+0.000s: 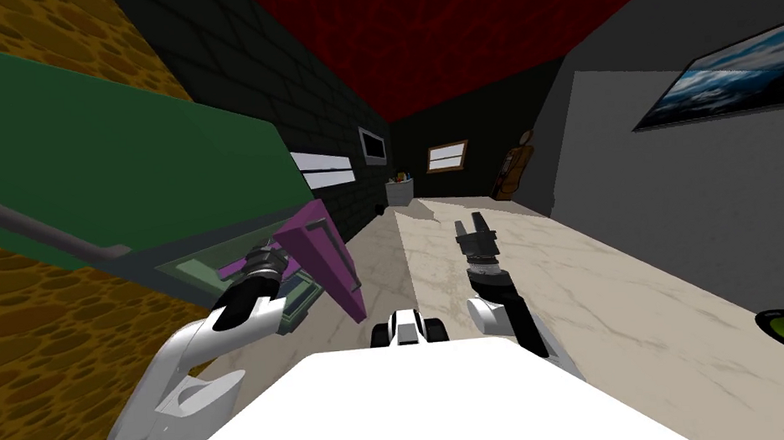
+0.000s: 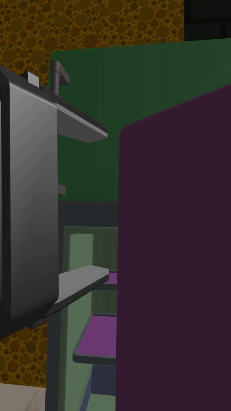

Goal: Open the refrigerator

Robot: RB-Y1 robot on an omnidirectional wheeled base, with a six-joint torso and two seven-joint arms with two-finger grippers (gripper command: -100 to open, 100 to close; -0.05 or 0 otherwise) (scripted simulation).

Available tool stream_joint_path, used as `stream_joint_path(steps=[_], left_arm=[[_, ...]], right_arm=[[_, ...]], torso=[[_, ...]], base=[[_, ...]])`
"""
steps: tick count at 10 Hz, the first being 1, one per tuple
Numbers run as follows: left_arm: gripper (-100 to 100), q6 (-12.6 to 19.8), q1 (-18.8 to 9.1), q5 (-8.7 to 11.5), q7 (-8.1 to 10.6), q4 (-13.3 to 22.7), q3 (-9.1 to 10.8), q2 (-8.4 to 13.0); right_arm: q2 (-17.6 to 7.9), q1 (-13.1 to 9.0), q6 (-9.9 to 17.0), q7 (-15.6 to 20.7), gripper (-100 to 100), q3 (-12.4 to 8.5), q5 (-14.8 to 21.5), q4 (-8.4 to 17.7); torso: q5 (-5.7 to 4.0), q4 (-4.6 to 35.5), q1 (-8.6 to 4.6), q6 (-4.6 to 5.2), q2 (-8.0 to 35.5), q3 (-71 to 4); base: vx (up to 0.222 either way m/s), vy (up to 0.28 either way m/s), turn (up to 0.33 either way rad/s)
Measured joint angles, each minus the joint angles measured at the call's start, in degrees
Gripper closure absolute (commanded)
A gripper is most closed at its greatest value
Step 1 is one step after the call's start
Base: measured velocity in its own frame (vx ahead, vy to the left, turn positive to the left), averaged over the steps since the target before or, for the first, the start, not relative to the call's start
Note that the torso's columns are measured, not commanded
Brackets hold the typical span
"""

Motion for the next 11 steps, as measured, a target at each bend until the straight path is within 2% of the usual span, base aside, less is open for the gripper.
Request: stream_joint_path(steps=[2,7,10,11], left_arm=[[-100,-0.96,-0.53,-0.62,-0.25,0.54,0.12,-0.51],[-100,-2.41,-1.77,-2.46,0.15,-0.40,0.55,-1.19],[-100,-0.10,-1.32,-2.11,0.23,-2.57,0.80,-0.33],[-100,1.02,-1.34,-1.95,0.76,-2.85,1.16,0.88]], right_arm=[[0.01,0.01,0.00,0.00,0,0.01,0.00,-0.01],[0.01,0.00,0.00,0.00,0,0.01,0.00,-0.01],[0.00,0.00,0.00,0.00,0,0.00,0.00,0.00],[0.01,-0.02,0.00,0.00,0,0.01,0.00,0.00]], torso=[[-0.27,0.01,-0.66,0.17,-0.08,-0.06],[-0.11,0.22,-0.17,-0.01,0.65,0.40],[-0.12,0.17,-0.29,-0.01,0.48,0.29],[-0.19,0.21,-0.45,0.02,0.60,0.37]], base=[[0.136,-0.087,-0.001],[0.118,-0.059,-0.024],[0.050,0.034,-0.060],[-0.036,0.015,-0.186]])
